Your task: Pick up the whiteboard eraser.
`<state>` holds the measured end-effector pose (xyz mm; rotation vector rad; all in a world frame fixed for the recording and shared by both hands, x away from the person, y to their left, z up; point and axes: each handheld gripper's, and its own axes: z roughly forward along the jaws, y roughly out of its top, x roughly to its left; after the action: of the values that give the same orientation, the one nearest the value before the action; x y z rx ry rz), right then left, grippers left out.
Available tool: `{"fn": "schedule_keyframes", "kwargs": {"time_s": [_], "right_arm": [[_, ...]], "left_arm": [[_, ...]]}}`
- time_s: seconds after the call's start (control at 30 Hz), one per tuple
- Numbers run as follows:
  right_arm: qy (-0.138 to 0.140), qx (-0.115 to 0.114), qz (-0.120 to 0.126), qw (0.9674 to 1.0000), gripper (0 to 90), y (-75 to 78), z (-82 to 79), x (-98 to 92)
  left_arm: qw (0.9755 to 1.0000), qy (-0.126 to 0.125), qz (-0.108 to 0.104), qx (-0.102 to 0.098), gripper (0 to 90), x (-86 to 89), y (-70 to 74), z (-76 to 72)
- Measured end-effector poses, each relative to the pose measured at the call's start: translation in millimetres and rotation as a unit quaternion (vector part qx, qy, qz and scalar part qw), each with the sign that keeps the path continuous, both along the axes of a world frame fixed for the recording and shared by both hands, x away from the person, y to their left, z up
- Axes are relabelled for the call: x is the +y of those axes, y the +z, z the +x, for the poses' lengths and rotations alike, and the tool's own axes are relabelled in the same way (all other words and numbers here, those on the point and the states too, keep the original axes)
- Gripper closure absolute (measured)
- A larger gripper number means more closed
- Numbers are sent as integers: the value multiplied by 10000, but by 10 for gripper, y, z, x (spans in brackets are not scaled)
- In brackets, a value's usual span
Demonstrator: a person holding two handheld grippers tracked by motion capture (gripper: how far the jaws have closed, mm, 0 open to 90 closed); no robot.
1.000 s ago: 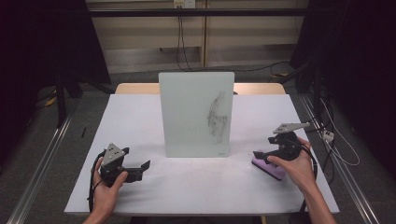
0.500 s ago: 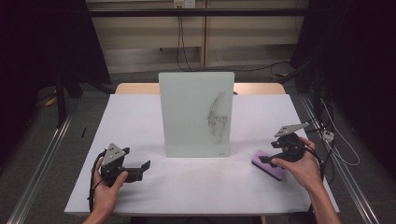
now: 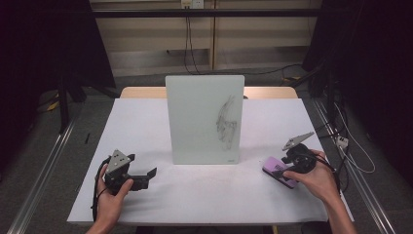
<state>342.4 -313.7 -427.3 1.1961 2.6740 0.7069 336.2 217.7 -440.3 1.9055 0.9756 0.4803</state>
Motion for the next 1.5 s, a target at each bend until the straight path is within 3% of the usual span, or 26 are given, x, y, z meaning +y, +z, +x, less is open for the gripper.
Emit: {"fn": "schedule_keyframes", "kwargs": {"time_s": [0.23,0.4,0.6,0.9,0.93,1.0,1.13,1.3,1.5], "right_arm": [[83,143,-146,9998,406,-35,-26,2],[125,100,-293,9994,414,-28,-28,22],[43,44,-255,9997,416,-23,-34,7],[-173,-217,100,9996,417,38,-42,-8],[-161,-332,192,9991,417,49,-35,0],[-178,-352,254,9989,417,60,-34,8],[-213,-536,422,9974,418,103,-26,44],[-191,-841,631,9943,418,164,-43,87],[-172,-1025,843,9910,418,193,-77,74]], "left_arm": [[10000,2,7,0,46,2,-3,3],[10000,-2,4,3,46,3,-8,6],[10000,-18,37,4,47,-2,-8,6],[10000,-11,46,23,46,4,-10,10],[10000,17,-5,34,46,1,-14,12],[9999,9,-57,91,46,1,-27,21],[9999,-31,-25,141,46,5,-47,35],[10000,-9,-47,54,46,22,-22,23],[9999,35,-52,97,46,16,-29,31]]}}
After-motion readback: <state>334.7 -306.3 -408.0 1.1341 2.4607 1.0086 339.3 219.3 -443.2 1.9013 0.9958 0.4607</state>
